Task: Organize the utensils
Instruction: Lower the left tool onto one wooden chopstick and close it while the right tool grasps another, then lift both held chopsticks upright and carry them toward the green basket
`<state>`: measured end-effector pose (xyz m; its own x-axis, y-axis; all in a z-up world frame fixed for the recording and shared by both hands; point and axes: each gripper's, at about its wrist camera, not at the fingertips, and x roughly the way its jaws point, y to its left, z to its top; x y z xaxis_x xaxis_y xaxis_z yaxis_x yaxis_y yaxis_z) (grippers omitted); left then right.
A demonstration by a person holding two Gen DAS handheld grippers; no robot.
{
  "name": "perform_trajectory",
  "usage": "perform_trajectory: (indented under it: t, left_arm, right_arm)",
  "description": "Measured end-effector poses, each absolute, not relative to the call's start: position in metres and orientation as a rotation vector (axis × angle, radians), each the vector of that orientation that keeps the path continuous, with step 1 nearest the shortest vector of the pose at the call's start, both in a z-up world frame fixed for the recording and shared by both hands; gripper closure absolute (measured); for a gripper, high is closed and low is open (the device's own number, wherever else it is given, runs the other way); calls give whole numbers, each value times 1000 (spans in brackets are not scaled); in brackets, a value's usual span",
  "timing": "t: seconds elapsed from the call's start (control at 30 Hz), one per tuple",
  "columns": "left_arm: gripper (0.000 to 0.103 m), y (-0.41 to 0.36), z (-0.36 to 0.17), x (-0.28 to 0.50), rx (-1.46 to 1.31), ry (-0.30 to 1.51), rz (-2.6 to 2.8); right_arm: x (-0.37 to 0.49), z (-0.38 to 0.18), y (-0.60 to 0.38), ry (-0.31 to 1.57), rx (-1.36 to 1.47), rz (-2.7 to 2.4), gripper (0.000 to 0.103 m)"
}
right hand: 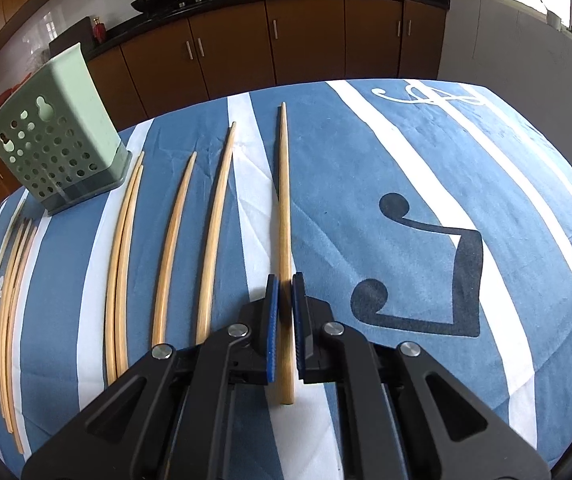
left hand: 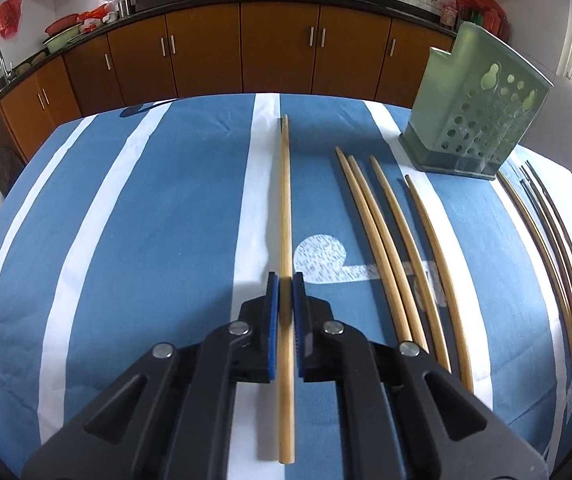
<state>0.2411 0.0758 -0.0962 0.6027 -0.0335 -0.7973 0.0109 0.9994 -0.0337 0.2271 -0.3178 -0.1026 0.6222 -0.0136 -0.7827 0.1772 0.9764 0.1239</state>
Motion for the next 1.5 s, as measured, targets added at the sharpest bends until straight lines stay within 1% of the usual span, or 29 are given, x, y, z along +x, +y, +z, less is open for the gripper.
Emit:
perform_trajectory:
  t: [0.57,0.83,0.97,1.2,1.5]
  left_arm:
    - [93,76,-98,204,-9,896,-35]
    - [95,73,-98,191,26,910,-19]
    - [95,75,-82,183,34,865,-14]
    - [95,82,-30,168,-7,718,-11]
    - [95,92,23,160,-78,563,17]
  right_arm:
    - [203,-103,-308,857,142,-96,95]
    - [190,-95,-312,834,164,-86,95]
    - [178,-74,-318,765,171,-82,95]
    - [165,-39,-328,652,191,-87,95]
    - [160,0,-333,517,206,-95,95]
